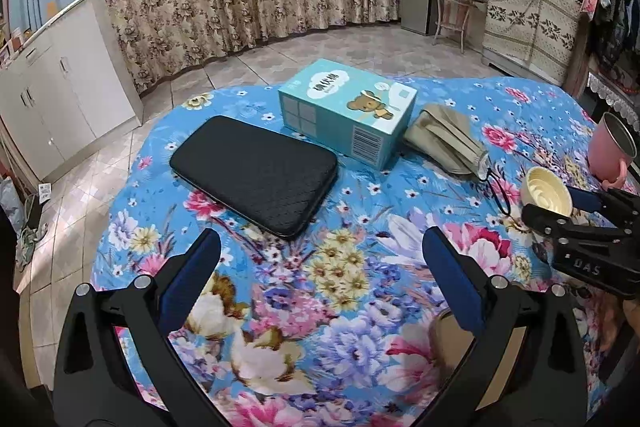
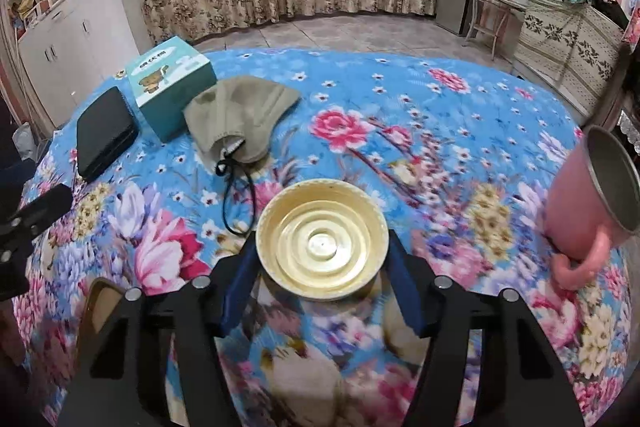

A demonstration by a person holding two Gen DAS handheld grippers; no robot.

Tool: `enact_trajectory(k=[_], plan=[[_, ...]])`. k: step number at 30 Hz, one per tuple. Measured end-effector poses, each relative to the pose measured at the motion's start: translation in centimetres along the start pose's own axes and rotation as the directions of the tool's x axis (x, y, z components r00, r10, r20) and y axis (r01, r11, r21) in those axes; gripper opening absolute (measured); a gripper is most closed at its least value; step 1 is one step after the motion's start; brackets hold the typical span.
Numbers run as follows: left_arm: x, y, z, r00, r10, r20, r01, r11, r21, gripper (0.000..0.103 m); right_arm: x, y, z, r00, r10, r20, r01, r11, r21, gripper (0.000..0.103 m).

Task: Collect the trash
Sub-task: 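Grasp the cream round lid with the right tool while the left tool grasps the khaki pouch, then carry pouch and lid to the light-blue basket and open both tools to drop them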

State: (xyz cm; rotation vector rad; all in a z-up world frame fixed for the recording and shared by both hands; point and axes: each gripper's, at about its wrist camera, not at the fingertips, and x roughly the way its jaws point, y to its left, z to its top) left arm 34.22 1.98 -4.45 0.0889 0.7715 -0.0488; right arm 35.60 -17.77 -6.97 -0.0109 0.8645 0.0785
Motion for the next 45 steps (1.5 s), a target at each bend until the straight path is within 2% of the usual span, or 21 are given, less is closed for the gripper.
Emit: enact_trajectory(k=[3,6,8,13,17,18,20,24,27,28,29,30,32,33,37,45], plan=[[0.3,-1.1,0.4,0.999,-0.039,-0.017,0.038,0.999,-0.025,0.098,-1.7,-1.5,-1.2,1.000,-0.016,0.012,0.016,1.000,0.025,0.061],[0.6,-2.6,0.9,0.997,-0.073,-0.038,0.071,0.996,-0.046,0.097,-3.7,-3.2,-2.4,0.998,-0.067,0.016,0.066,0.998,0.019,0.061],[0.4,-4.1,1.2,0.995,-0.094,-0.026,0.093,0.995,-0.038,0.097,-5.4,-4.3,-3.3,0.997,-0.074,0.024,0.073,0.996,0.049,0.061],[0.7,-8.0,2.7,0.997,-0.080,0.015,0.079,0.996,0.050,0.095,-8.3,-7.4,-4.4,0.993,-0.103,0.051,0.098,0.989,0.107,0.061],[2.5,-11.1,3.8,0.997,-0.077,-0.009,0.077,0.990,0.120,0.095,-8.5,-9.3,-4.7,0.991,-0.120,0.064,0.110,0.982,0.151,0.061],[3.0,-11.5,3.8,0.998,-0.063,-0.015,0.064,0.989,0.135,0.092,-8.3,-9.5,-4.8,0.991,-0.118,0.062,0.107,0.981,0.160,0.061],[4.4,-12.0,4.1,0.996,-0.067,-0.050,0.074,0.987,0.145,0.081,-8.0,-10.0,-4.8,0.993,-0.103,0.057,0.091,0.980,0.175,0.061],[7.0,-11.7,4.5,0.988,-0.091,-0.126,0.102,0.991,0.087,0.076,-7.5,-10.7,-4.7,0.997,-0.058,0.060,0.045,0.979,0.199,0.061],[8.3,-12.0,4.8,0.985,-0.086,-0.152,0.102,0.990,0.098,0.065,-7.1,-10.7,-4.8,0.997,-0.054,0.058,0.041,0.979,0.201,0.061],[8.4,-12.1,5.0,0.985,-0.088,-0.146,0.103,0.990,0.098,0.058,-7.1,-10.7,-4.7,0.997,-0.056,0.058,0.043,0.979,0.198,0.061],[8.3,-12.1,5.1,0.985,-0.095,-0.143,0.109,0.989,0.100,0.046,-7.2,-10.7,-4.9,0.997,-0.056,0.059,0.044,0.980,0.196,0.061],[8.2,-12.2,5.2,0.983,-0.110,-0.147,0.125,0.987,0.101,0.039,-7.2,-10.6,-4.8,0.997,-0.058,0.060,0.045,0.980,0.193,0.061],[8.1,-12.3,5.2,0.981,-0.124,-0.149,0.140,0.985,0.105,0.009,-7.1,-10.4,-4.9,0.997,-0.053,0.060,0.041,0.981,0.191,0.061],[8.0,-12.3,5.2,0.980,-0.129,-0.152,0.146,0.983,0.109,0.003,-7.0,-10.4,-4.8,0.997,-0.051,0.058,0.040,0.981,0.190,0.061],[6.6,-12.0,4.5,0.978,-0.140,-0.157,0.157,0.982,0.108,0.001,-6.9,-10.2,-4.9,0.997,-0.049,0.056,0.038,0.982,0.187,0.061],[0.3,-11.0,2.0,0.986,-0.128,-0.109,0.142,0.981,0.132,0.001,-8.5,-9.9,-5.0,0.994,-0.072,0.083,0.057,0.984,0.169,0.061]])
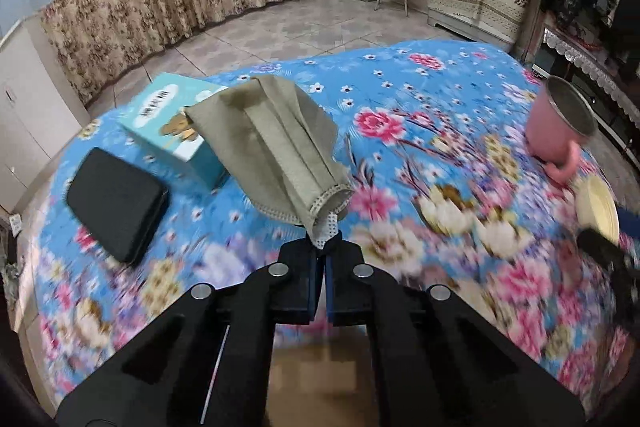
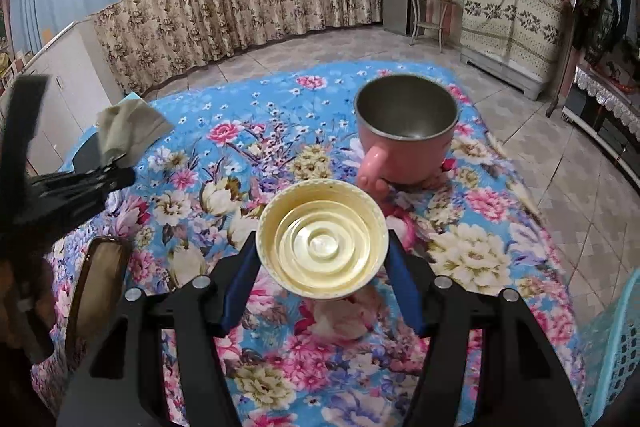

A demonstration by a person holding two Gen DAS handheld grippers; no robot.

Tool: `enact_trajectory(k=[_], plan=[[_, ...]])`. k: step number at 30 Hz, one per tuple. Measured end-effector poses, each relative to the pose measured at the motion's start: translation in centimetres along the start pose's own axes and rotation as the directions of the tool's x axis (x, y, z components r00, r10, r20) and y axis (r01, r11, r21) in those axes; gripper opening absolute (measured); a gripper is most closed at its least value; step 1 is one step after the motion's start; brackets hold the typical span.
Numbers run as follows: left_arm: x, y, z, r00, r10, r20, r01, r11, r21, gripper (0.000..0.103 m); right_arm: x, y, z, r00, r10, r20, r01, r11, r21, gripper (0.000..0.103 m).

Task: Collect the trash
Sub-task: 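Carry pouch and lid to the light-blue basket and open both tools to drop them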

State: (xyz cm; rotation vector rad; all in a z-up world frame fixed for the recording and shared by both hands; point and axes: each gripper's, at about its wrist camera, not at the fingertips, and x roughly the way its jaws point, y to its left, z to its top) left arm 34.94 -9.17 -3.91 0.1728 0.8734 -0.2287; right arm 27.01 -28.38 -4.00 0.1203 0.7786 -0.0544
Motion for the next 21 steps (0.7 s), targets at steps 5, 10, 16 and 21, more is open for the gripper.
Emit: enact_trajectory(k=[5,10,16,21], plan=[[-4.0,-1.5,-1.4,0.999,-0.010,0.035,0.009,1.000,0.030,0.001,-3.7,-1.3,0.6,0.998,-0.015,0.060,0.014,1.000,0.017,0.061],[-7.3,-4.9,-1.7,0.995,-0.054,0.085,0.050,0.997,0.056,0.001,-8.3,-4.6,-0.3,0.993,-0.068,0.099,0.064,0.997,0.035,0.061],[-9.7,-12.2,-2.2,0.982,-0.138,0.130,0.124,0.986,0.116,0.001,-13.9,-10.2,-2.1,0.974,-0.178,0.143,0.169,0.983,0.074,0.061],[-10.5,-19.7,-3.1,0.960,-0.243,0.142,0.214,0.958,0.190,0.001,-18.3,-16.8,-4.5,0.946,-0.285,0.154,0.261,0.952,0.160,0.061]])
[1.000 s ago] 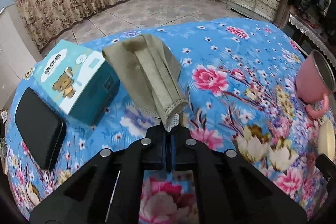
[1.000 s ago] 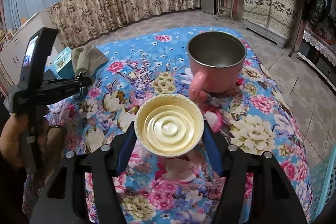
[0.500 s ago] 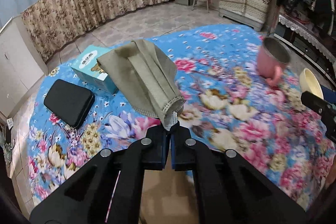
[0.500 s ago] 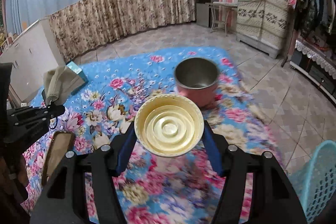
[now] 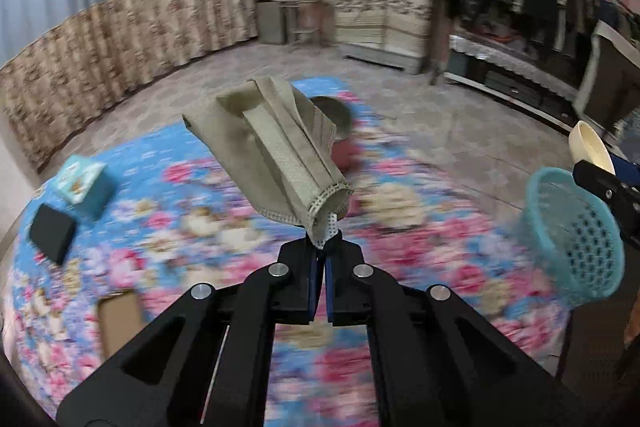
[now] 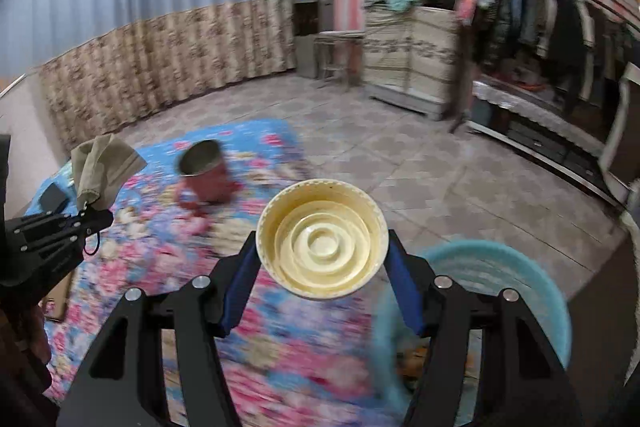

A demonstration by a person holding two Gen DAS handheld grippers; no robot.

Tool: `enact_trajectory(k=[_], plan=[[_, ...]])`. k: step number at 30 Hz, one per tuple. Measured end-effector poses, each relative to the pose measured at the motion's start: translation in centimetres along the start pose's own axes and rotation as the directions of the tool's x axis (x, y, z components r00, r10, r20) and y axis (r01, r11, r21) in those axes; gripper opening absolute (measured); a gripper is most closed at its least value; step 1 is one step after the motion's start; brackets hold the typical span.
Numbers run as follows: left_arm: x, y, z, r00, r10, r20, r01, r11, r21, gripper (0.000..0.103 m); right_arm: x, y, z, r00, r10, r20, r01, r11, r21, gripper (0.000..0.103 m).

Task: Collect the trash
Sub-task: 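Carry pouch and lid to the light-blue basket and open both tools to drop them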

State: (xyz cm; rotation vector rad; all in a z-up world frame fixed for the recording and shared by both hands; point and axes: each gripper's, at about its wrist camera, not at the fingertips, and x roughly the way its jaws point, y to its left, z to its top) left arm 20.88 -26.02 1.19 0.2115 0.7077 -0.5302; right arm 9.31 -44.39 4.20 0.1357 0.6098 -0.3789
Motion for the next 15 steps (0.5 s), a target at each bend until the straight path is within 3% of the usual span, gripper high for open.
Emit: enact_trajectory(k=[6,15], plan=[[0.9,-8.0,-0.6,0.993,-0.113,0.015,0.112,0.991,0.079,0.001,-1.5,-7.3,-2.1,0.992,-0.122,-0.014,0.123,0.990,0.064,0.061],[2.1,-18.8,-1.4,0.966,-0.256,-0.031,0.257,0.943,0.212,0.001,-3.0,-16.4,-4.6,0.973,-0.227,-0.043,0.232,0.958,0.172,0.061]])
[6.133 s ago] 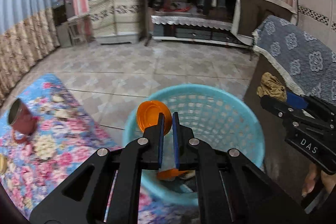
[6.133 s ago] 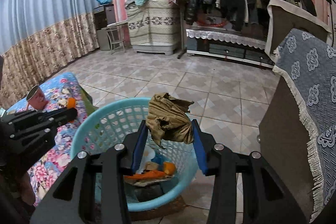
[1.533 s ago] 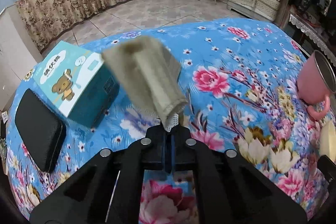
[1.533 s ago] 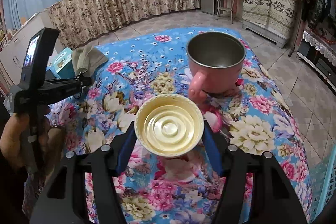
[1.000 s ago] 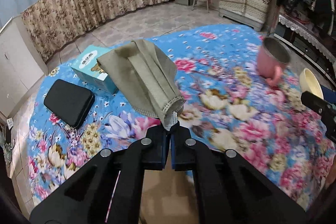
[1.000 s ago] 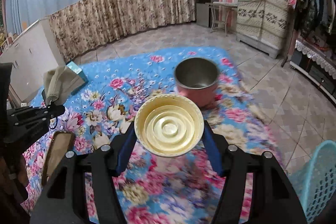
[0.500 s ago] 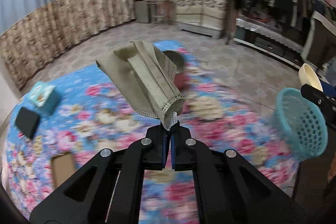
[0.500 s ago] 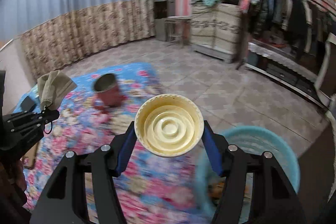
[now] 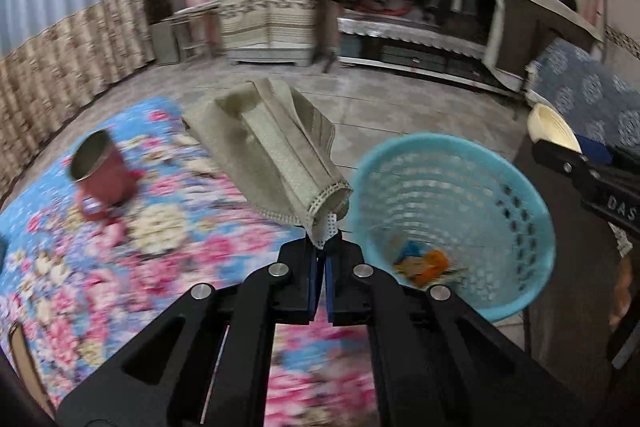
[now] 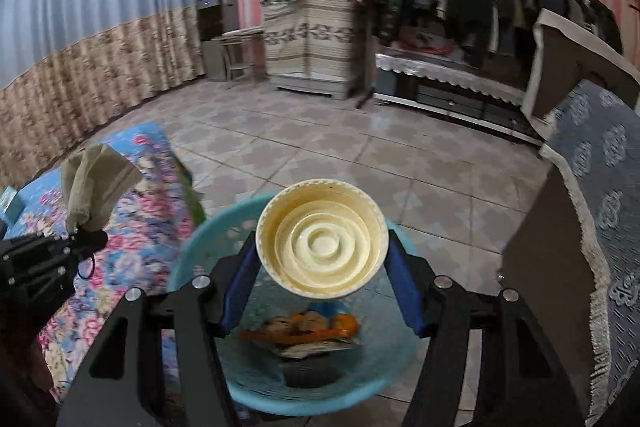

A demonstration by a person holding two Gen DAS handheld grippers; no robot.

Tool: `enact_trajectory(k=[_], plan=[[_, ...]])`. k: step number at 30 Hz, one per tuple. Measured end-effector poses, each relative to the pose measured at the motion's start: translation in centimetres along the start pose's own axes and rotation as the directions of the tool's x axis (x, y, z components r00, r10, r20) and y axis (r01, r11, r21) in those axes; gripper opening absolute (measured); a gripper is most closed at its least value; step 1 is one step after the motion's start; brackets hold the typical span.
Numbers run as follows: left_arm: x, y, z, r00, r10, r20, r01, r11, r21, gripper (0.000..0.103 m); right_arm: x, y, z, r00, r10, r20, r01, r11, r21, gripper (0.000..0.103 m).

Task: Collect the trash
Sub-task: 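Carry pouch and lid to the light-blue basket and open both tools to drop them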

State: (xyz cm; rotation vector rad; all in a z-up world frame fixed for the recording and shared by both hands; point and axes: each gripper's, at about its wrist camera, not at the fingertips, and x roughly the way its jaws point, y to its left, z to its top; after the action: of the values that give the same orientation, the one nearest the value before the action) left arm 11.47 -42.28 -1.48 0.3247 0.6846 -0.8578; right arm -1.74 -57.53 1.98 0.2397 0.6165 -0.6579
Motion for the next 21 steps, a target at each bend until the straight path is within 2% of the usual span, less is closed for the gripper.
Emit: enact_trajectory(k=[5,9,12,14,17,18,21], plan=[[2.0,-4.7,0.0,0.999,-0.054,-0.004,0.055,0.996,0.075,0.001,0.6,-2.2,-0.5,1.000,-0.023,-0.016,0.023,1.000,0.018,0.061],[3.6,-7.0,0.0,0.995,-0.093,-0.039,0.097,0.990,0.103,0.002,1.0,-3.6,-0.7,0.999,-0.028,-0.025,0.029,0.999,0.040,0.061],[4.0,-8.5,0.0,0.997,-0.075,-0.027,0.078,0.986,0.147,0.005,1.1,-4.5,-0.9,0.999,-0.033,-0.028,0.034,0.998,0.053,0.061],[4.2,-8.6,0.2,0.997,-0.075,-0.031,0.079,0.986,0.146,0.014,1.2,-4.9,-1.0,0.999,-0.035,-0.032,0.036,0.997,0.062,0.061],[4.0,-8.4,0.9,0.997,-0.079,-0.017,0.081,0.989,0.124,0.038,1.6,-5.3,-1.3,0.999,-0.034,-0.040,0.037,0.997,0.073,0.061],[3.7,-8.2,1.0,0.997,-0.079,-0.003,0.079,0.990,0.117,0.042,1.8,-5.4,-1.3,0.999,-0.033,-0.043,0.036,0.997,0.075,0.061],[3.2,-7.8,1.6,0.999,-0.046,0.018,0.043,0.993,0.111,0.061,1.9,-5.0,-1.9,0.998,-0.033,-0.052,0.037,0.997,0.073,0.061]])
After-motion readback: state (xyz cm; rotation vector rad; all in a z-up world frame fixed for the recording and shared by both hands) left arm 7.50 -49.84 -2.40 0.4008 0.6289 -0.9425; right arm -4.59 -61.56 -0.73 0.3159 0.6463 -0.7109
